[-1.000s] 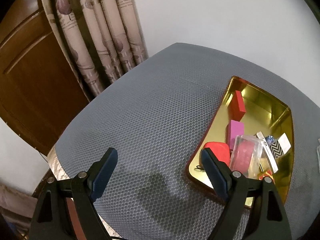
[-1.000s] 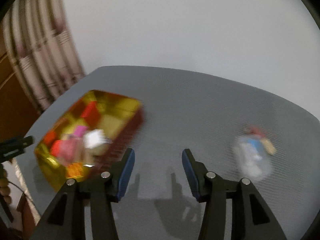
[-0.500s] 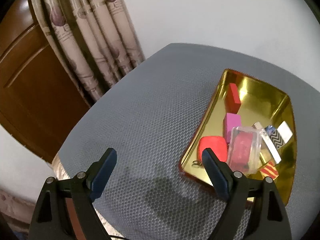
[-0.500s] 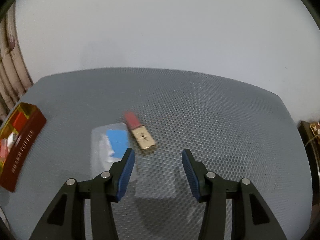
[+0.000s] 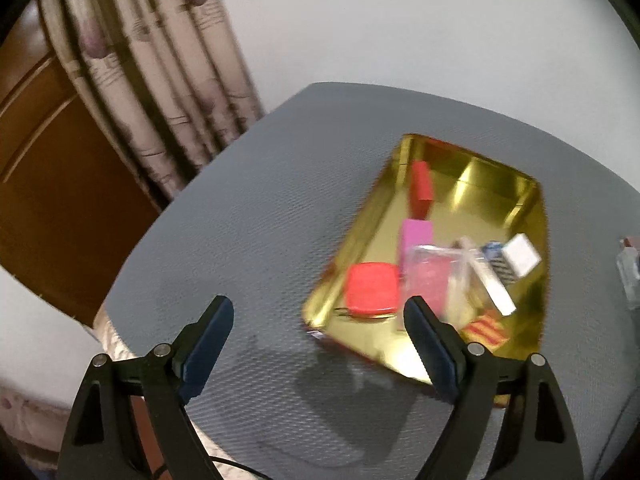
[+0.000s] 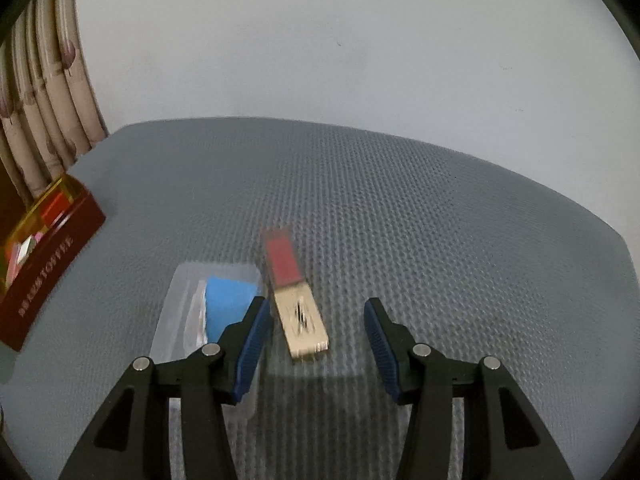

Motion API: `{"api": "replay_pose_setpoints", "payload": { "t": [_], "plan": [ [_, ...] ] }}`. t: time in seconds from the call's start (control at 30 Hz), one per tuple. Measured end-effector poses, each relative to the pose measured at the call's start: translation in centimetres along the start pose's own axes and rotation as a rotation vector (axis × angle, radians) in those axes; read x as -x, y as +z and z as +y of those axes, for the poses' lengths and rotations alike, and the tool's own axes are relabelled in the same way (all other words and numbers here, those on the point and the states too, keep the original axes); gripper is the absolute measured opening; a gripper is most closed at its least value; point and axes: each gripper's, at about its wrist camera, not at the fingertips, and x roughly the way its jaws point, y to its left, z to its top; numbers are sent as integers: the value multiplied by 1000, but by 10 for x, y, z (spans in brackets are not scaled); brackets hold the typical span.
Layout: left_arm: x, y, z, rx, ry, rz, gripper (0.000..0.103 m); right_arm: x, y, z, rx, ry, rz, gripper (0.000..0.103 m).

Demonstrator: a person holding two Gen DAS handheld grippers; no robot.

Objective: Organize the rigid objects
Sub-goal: 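Grasp the gold lipstick with the right tool and lift it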

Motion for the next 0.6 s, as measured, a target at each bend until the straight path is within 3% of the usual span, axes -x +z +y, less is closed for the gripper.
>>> {"api": "replay_pose_setpoints", "payload": {
  "t": [0.2,0.5,0.6],
  "plan": [
    [8,7,-34,-64,-36,-22,85,-15,6,-3,-49,134,42,50],
    [4,9,-66,-135,-70,-18,85,-25,4,3,53,143,44,49],
    [5,7,-79,-153,-84,-9,85,-27,7,8,94,92,48,33]
  ]
}}
